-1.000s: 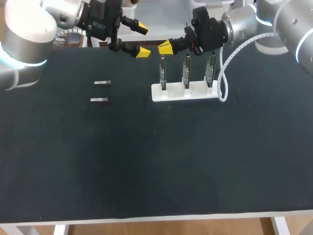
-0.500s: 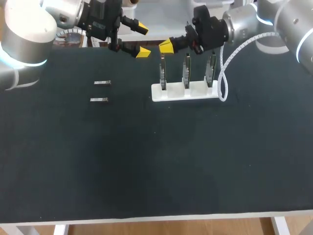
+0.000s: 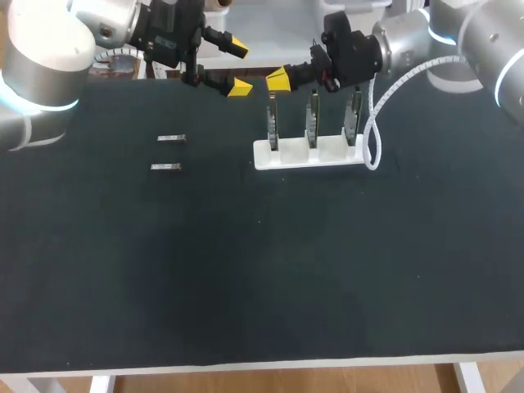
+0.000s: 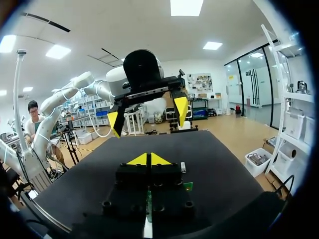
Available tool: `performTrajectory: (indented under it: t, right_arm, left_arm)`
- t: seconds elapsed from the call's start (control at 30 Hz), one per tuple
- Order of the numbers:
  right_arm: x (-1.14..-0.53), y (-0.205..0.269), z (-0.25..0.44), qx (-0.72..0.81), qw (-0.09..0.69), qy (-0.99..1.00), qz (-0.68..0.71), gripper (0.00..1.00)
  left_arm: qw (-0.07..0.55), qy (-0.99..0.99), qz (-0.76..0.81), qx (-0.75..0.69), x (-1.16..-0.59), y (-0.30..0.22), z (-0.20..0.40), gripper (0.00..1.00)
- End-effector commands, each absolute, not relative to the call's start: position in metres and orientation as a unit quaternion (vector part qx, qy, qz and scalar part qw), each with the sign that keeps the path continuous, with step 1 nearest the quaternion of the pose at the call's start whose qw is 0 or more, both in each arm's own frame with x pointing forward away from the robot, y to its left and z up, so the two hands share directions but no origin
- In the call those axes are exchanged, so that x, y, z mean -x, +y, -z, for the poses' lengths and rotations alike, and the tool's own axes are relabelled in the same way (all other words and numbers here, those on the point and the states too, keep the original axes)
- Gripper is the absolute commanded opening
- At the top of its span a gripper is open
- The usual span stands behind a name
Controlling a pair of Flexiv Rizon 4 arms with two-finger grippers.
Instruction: Pick up the optical module with the left hand, and insert it into the network port with the right hand.
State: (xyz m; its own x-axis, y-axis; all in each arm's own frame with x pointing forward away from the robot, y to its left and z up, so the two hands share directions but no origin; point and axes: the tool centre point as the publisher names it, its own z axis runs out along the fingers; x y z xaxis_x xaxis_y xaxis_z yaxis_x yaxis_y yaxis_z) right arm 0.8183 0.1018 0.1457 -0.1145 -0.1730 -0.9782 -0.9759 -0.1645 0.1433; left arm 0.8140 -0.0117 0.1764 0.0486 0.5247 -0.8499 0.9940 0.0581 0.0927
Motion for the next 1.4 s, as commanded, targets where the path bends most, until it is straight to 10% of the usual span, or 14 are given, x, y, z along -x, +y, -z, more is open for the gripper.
performTrajectory:
  t: [0.03, 1.4]
  right_arm:
    - [-0.827, 0.102, -0.142, 0.563, 0.352, 0.5, -0.556, 0.0]
    - [-0.802, 0.048, -0.18, 0.564, 0.4, 0.513, -0.508, 0.0]
  left_arm:
    - [0.384, 0.619, 0.304, -0.614, -0.813, -0.012, -0.177, 1.0]
    - [0.384, 0.619, 0.304, -0.614, -0.813, -0.012, -0.177, 1.0]
